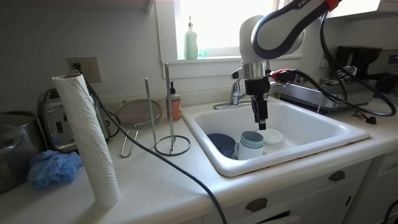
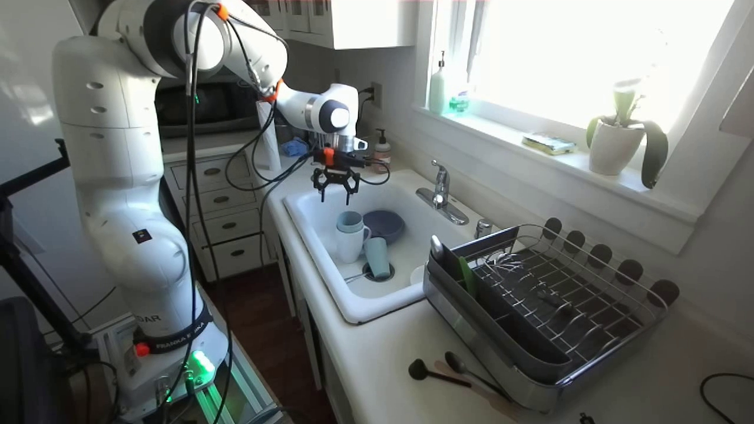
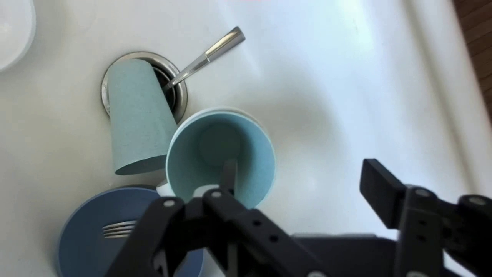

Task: Put the two stacked cups on the right inside the white mug in the sink.

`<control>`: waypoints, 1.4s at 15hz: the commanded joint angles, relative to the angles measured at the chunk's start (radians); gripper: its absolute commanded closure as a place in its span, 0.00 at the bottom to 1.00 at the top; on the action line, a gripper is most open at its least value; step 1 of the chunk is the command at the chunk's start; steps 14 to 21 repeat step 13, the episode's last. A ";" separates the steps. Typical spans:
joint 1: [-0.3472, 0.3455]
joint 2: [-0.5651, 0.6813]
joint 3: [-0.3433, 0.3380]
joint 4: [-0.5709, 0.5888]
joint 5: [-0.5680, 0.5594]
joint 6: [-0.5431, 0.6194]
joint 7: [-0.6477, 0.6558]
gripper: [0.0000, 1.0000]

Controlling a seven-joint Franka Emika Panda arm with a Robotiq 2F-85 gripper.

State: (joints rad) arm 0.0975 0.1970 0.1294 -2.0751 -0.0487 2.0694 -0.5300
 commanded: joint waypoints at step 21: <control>0.000 -0.393 -0.031 -0.012 -0.047 -0.277 0.366 0.00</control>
